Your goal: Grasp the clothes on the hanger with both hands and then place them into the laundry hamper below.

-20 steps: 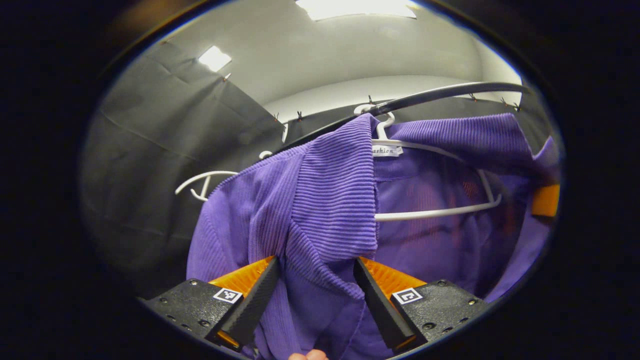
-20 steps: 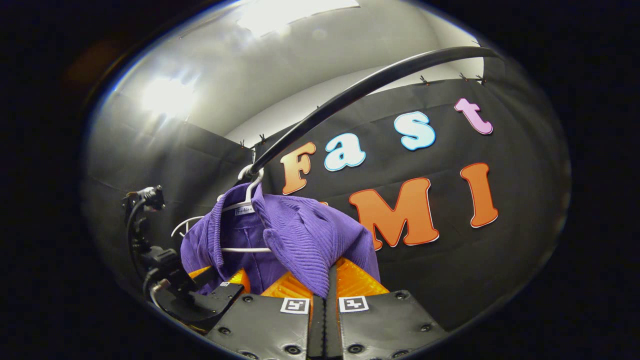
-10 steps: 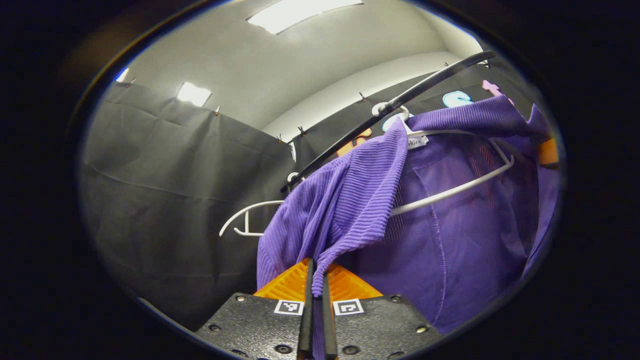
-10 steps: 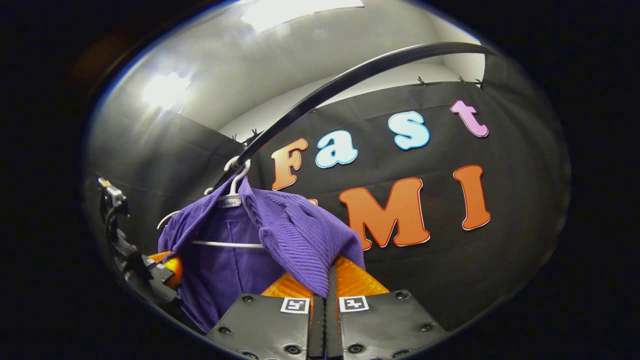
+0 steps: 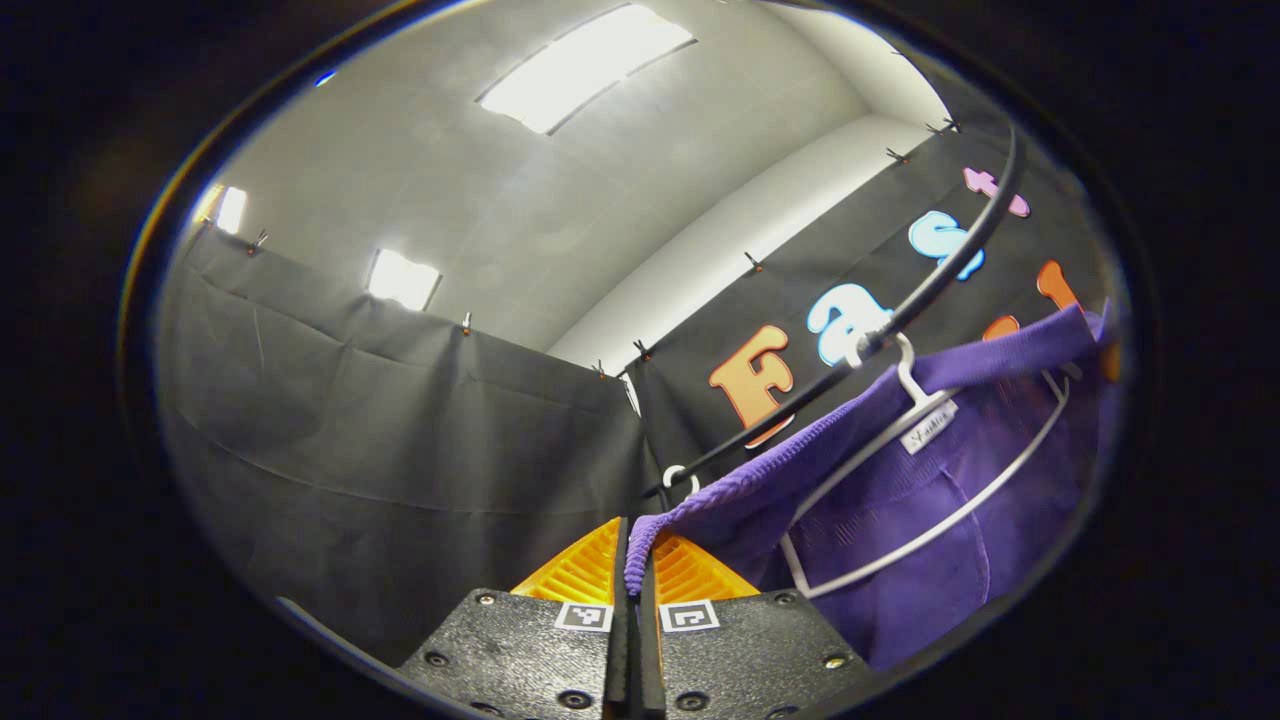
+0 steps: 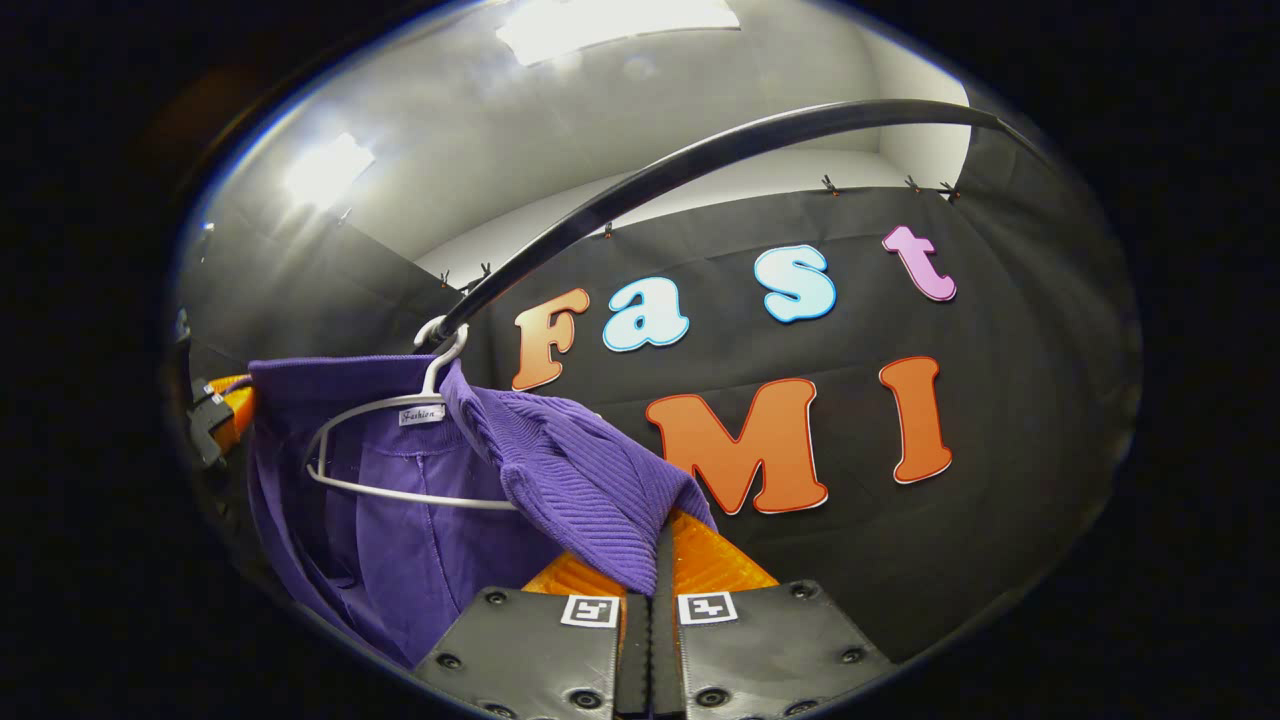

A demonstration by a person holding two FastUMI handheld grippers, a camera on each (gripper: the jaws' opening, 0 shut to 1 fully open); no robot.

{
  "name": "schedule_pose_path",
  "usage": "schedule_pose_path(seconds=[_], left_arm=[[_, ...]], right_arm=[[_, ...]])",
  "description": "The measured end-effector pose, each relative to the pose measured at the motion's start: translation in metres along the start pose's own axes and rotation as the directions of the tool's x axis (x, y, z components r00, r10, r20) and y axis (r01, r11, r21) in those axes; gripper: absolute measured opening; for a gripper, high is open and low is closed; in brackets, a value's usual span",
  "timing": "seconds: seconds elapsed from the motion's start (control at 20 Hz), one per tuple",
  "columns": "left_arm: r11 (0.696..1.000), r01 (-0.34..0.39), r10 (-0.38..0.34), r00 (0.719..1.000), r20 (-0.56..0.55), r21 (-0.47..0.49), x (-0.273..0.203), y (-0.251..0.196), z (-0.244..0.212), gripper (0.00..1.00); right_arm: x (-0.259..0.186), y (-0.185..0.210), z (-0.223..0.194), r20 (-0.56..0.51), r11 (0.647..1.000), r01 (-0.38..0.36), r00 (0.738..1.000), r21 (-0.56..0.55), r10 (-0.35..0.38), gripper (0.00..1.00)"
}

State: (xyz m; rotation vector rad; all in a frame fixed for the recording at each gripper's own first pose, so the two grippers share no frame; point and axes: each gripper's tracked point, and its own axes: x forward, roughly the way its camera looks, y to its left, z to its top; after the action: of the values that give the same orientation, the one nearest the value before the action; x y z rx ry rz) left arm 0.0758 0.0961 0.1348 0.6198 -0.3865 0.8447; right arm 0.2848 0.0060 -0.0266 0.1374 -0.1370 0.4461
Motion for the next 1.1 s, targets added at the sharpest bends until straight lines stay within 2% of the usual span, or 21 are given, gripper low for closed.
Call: schedule_pose_path(seconds=[0.15,0.25,0.3,0.45,0.5,0.55,0.6,0.8,1.05,1.1], left_arm=[[1.0,0.005,-0.004,1.0,-0.005,0.015,0.023,0.007,-0.002,0.01],[0.999,0.016,-0.017,1.0,0.005,0.035,0.041,0.008,0.001,0.04],[0.999,0.026,-0.027,1.0,0.011,0.023,0.049,0.008,0.0,0.07],[0.999,0.048,-0.048,0.999,0.01,-0.013,0.067,0.006,-0.01,0.0],[0.998,0.062,-0.062,0.998,0.004,-0.015,0.072,0.005,-0.016,0.03],[0.996,0.087,-0.088,0.996,-0.014,-0.027,0.076,0.0,-0.028,0.05],[0.991,0.119,-0.121,0.992,-0.036,-0.054,0.079,-0.005,-0.04,0.02],[0.956,0.214,-0.244,0.96,-0.14,-0.199,0.072,-0.028,-0.101,0.03],[0.949,0.224,-0.273,0.937,-0.218,-0.224,0.038,-0.046,-0.149,0.05],[0.948,0.213,-0.27,0.931,-0.245,-0.236,0.031,-0.049,-0.157,0.0]], right_arm=[[0.002,0.0,-0.002,0.0,1.0,0.003,1.0,0.004,-0.003,0.08],[0.001,-0.001,-0.002,-0.001,1.0,0.007,1.0,-0.001,-0.008,0.08],[0.001,-0.002,-0.003,-0.002,1.0,0.011,1.0,-0.001,-0.011,0.08],[0.001,-0.001,-0.005,-0.005,1.0,0.016,1.0,0.014,-0.016,0.09],[0.001,-0.001,-0.005,-0.003,1.0,0.018,1.0,0.012,-0.018,0.08],[0.001,-0.001,-0.004,0.0,1.0,0.017,1.0,0.007,-0.017,0.08],[0.0,0.0,-0.001,0.005,1.0,0.015,1.0,0.004,-0.015,0.08],[-0.001,0.0,0.005,0.021,1.0,0.023,1.0,0.0,-0.023,0.08],[0.006,0.009,0.007,0.036,1.0,0.027,0.999,0.0,-0.027,0.08],[0.01,0.01,0.01,0.051,1.0,0.028,0.998,-0.001,-0.028,0.08]])
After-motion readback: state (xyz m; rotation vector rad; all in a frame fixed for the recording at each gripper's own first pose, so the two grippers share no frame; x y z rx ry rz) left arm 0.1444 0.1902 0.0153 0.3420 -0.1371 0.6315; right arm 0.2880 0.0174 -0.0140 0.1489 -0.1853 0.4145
